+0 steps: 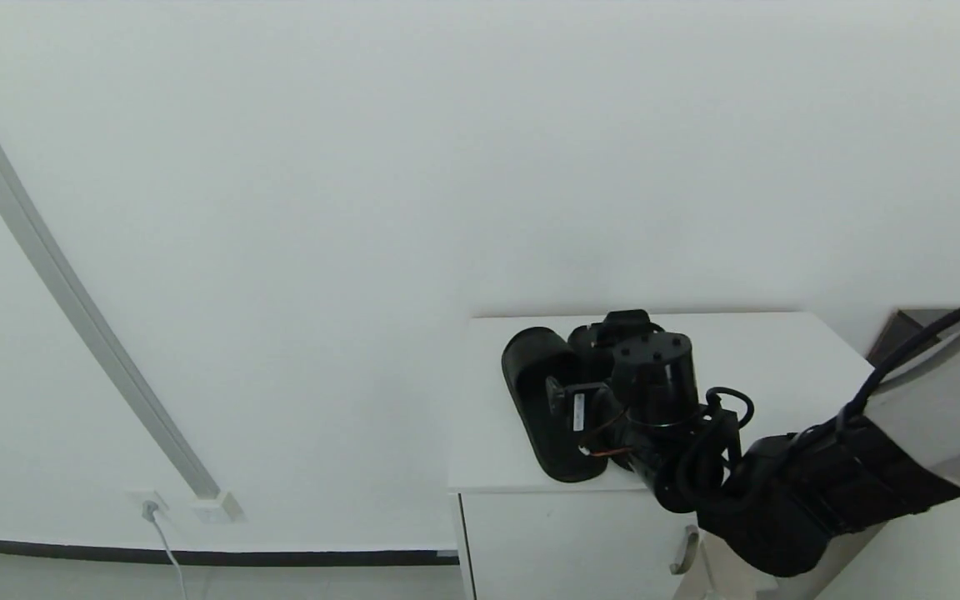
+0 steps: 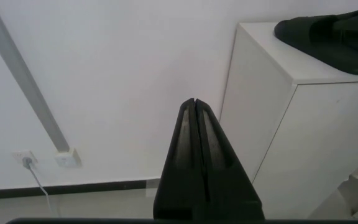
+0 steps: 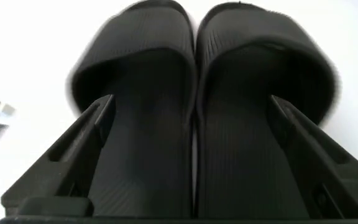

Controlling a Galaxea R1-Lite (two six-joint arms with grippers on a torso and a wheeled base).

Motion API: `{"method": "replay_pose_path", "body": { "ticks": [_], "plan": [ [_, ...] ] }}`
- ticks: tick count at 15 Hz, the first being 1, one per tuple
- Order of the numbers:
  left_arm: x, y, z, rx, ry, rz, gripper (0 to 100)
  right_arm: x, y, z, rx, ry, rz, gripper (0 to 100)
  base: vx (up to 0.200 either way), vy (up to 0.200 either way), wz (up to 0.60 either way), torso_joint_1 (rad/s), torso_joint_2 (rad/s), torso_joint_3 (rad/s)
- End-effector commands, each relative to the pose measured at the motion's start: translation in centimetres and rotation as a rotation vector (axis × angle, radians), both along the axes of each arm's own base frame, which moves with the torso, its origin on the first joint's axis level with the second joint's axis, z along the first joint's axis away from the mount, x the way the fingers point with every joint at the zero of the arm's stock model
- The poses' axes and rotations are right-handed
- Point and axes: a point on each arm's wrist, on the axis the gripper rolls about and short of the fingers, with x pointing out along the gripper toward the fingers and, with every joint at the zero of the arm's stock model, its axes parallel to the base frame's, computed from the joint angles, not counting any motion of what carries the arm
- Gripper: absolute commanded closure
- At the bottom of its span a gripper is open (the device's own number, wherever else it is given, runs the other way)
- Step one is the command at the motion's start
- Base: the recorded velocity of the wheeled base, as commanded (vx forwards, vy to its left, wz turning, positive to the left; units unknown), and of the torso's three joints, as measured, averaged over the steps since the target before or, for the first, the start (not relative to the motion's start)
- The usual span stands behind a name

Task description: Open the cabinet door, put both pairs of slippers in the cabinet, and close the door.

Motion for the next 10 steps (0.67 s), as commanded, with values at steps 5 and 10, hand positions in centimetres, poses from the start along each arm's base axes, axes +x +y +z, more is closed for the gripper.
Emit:
{"method": "replay_pose_path", "body": {
  "ticks": [5, 10],
  "plan": [
    [0.0, 0.0, 0.0, -0.001, 0.000, 0.001, 100, 5.4, 0.5, -3.5, -0.032, -0.011, -0.018, 0, 0.000, 0.000, 0.00, 0.000, 0.00, 0.000],
    [0.0, 0.0, 0.0, -0.001, 0.000, -0.001, 100, 8.1, 0.8, -1.9, -0.009, -0.041, -0.012, 0, 0.000, 0.000, 0.00, 0.000, 0.00, 0.000]
  ]
}}
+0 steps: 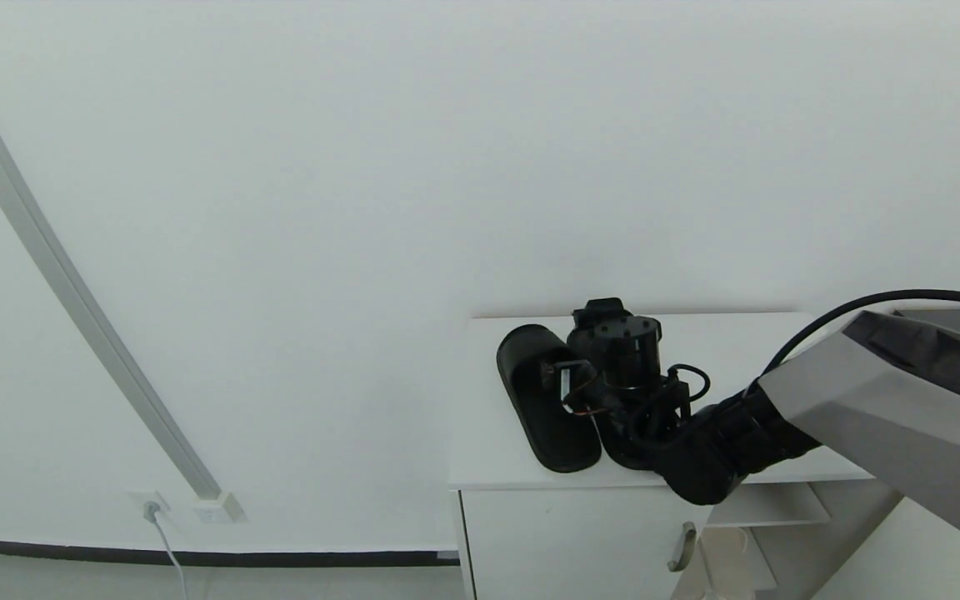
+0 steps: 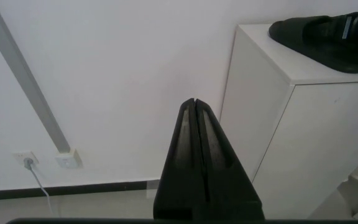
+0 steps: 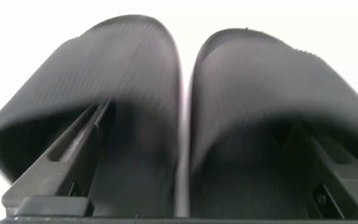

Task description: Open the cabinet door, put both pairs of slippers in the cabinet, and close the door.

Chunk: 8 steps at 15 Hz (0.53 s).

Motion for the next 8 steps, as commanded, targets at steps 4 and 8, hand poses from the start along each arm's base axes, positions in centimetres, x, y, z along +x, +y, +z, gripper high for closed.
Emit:
{"method": "replay_pose_path", "body": {
  "ticks": [4, 8],
  "plan": [
    [0.0, 0.0, 0.0, 0.001, 0.000, 0.000, 100, 1.8, 0.8, 0.5, 0.011, -0.016, -0.007, 0, 0.000, 0.000, 0.00, 0.000, 0.00, 0.000],
    [0.0, 0.0, 0.0, 0.001, 0.000, 0.000, 100, 2.2, 1.2, -0.1, 0.009, -0.013, -0.007, 0, 0.000, 0.000, 0.00, 0.000, 0.00, 0.000]
  ]
}}
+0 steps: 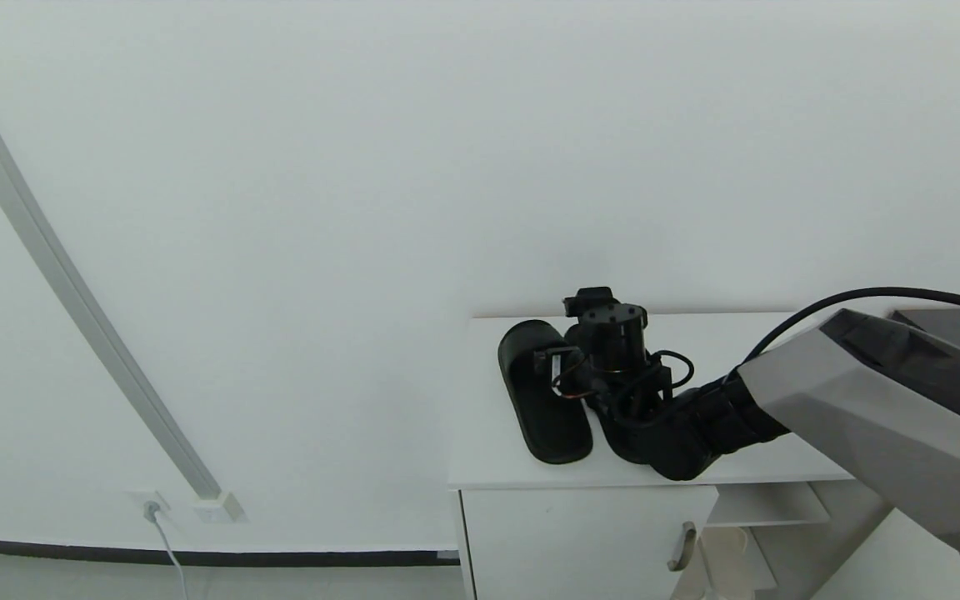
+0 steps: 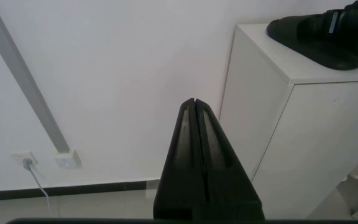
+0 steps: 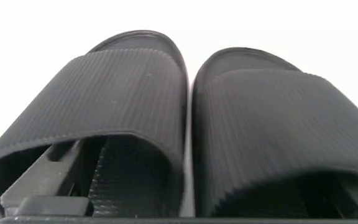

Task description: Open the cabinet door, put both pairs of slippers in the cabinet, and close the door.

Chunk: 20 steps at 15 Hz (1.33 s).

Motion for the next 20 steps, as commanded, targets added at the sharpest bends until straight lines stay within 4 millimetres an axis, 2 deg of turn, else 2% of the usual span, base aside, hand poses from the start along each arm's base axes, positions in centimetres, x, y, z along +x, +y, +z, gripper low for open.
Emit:
{"method": "replay_pose_path", "body": {
  "ticks": [1, 8, 12, 14, 16, 17, 20],
  "plan": [
    [0.0, 0.0, 0.0, -0.001, 0.000, -0.001, 100, 0.2, 0.2, -0.4, 0.000, 0.001, 0.001, 100, 0.000, 0.000, 0.00, 0.000, 0.00, 0.000],
    [0.0, 0.0, 0.0, -0.001, 0.000, -0.001, 100, 0.1, 0.1, -0.4, 0.000, 0.007, 0.012, 100, 0.000, 0.000, 0.00, 0.000, 0.00, 0.000],
    [0.0, 0.0, 0.0, -0.001, 0.000, -0.001, 100, -1.7, -0.8, 2.0, 0.011, -0.009, 0.021, 100, 0.000, 0.000, 0.00, 0.000, 0.00, 0.000],
    [0.0, 0.0, 0.0, -0.001, 0.000, -0.001, 100, -4.0, -1.7, 3.9, 0.018, -0.014, 0.052, 100, 0.000, 0.000, 0.00, 0.000, 0.00, 0.000],
    [0.0, 0.0, 0.0, 0.001, 0.000, 0.001, 100, -8.3, -3.4, 5.4, 0.009, 0.009, 0.112, 100, 0.000, 0.000, 0.00, 0.000, 0.00, 0.000],
    [0.0, 0.0, 0.0, 0.001, 0.000, 0.001, 100, -9.6, -4.0, 5.7, 0.004, 0.016, 0.124, 100, 0.000, 0.000, 0.00, 0.000, 0.00, 0.000],
    [0.0, 0.0, 0.0, -0.001, 0.000, -0.001, 100, -14.9, -7.3, 7.3, 0.015, 0.024, 0.208, 100, 0.000, 0.000, 0.00, 0.000, 0.00, 0.000]
  ]
}}
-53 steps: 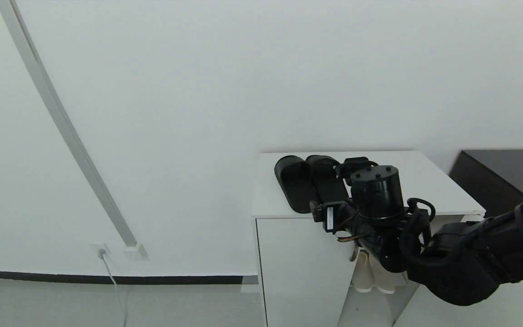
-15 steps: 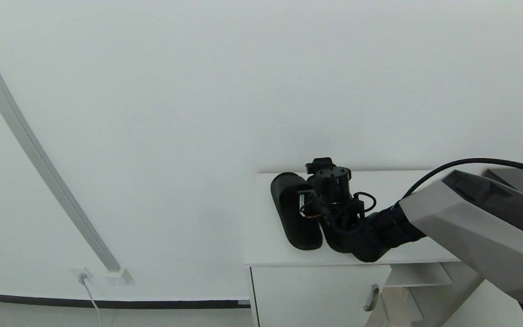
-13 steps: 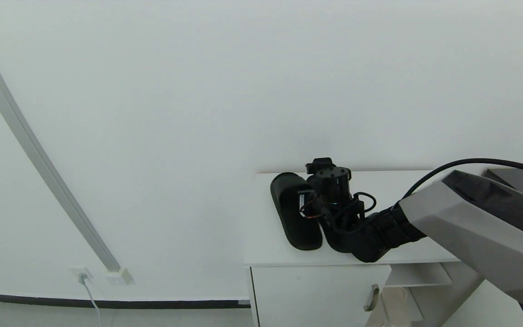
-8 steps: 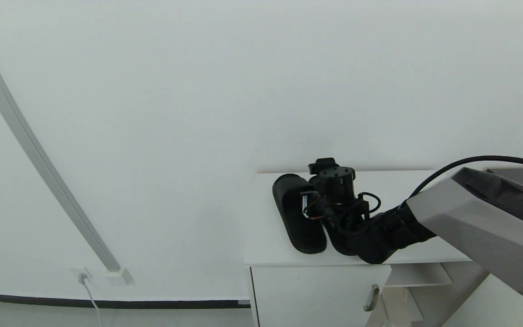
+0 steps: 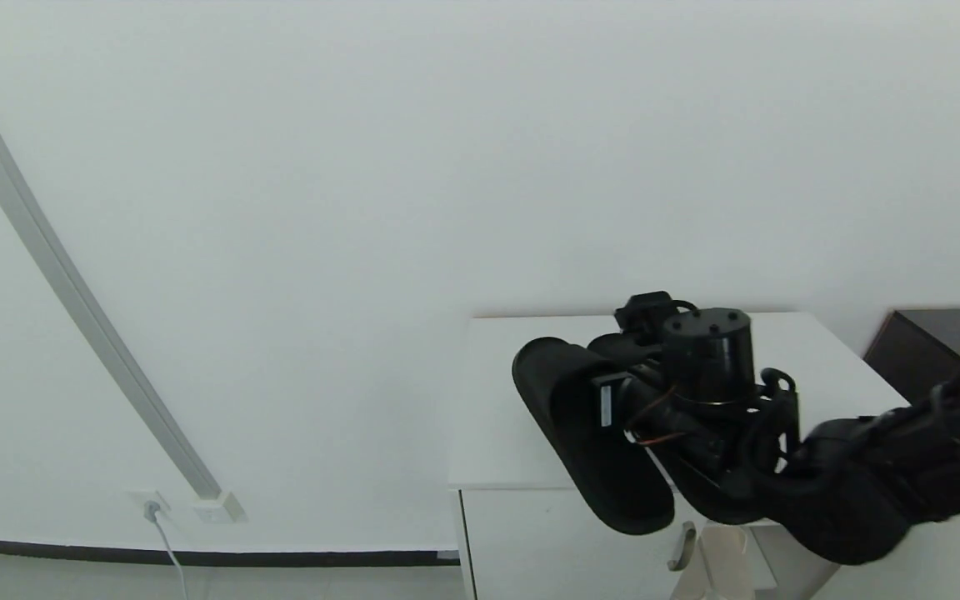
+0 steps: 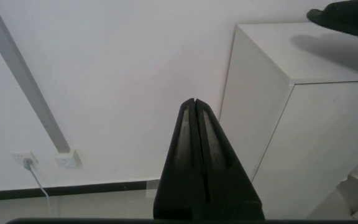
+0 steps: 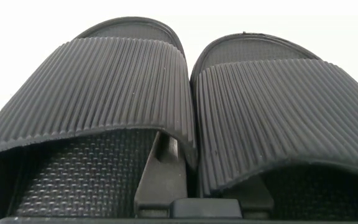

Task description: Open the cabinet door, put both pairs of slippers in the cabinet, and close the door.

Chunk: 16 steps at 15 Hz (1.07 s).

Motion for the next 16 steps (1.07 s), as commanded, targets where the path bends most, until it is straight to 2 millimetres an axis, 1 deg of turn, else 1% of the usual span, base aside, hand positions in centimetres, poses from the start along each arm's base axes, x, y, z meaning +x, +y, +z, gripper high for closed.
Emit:
{"method": "replay_pose_path", "body": {
  "ticks": [1, 2, 3, 5, 6, 9, 13, 16],
  "plan": [
    [0.0, 0.0, 0.0, -0.001, -0.001, 0.000, 100, -5.6, -3.2, 3.3, 0.050, -0.043, 0.069, 100, 0.000, 0.000, 0.00, 0.000, 0.00, 0.000],
    [0.0, 0.0, 0.0, -0.001, -0.001, 0.000, 100, -6.9, -3.8, 3.4, 0.050, -0.041, 0.084, 100, 0.000, 0.000, 0.00, 0.000, 0.00, 0.000],
    [0.0, 0.0, 0.0, -0.001, -0.001, 0.000, 100, -7.9, -4.0, 3.1, 0.039, -0.028, 0.104, 100, 0.000, 0.000, 0.00, 0.000, 0.00, 0.000],
    [0.0, 0.0, 0.0, -0.007, -0.001, 0.005, 100, -9.3, -4.2, 3.2, 0.028, -0.020, 0.135, 100, 0.000, 0.000, 0.00, 0.000, 0.00, 0.000],
    [0.0, 0.0, 0.0, -0.007, -0.001, 0.005, 100, -9.7, -4.1, 3.1, 0.021, -0.012, 0.152, 100, 0.000, 0.000, 0.00, 0.000, 0.00, 0.000],
    [0.0, 0.0, 0.0, -0.007, -0.001, 0.002, 100, -10.2, -3.7, 2.8, 0.013, 0.000, 0.174, 100, 0.000, 0.000, 0.00, 0.000, 0.00, 0.000],
    [0.0, 0.0, 0.0, -0.005, -0.001, -0.001, 100, -10.3, -3.8, 2.6, 0.010, 0.003, 0.174, 100, 0.000, 0.000, 0.00, 0.000, 0.00, 0.000],
    [0.0, 0.0, 0.0, -0.005, -0.001, -0.001, 100, -10.6, -3.7, 2.4, 0.002, 0.011, 0.186, 100, -0.200, 0.000, 0.00, 0.014, 0.00, 0.006]
  ]
}}
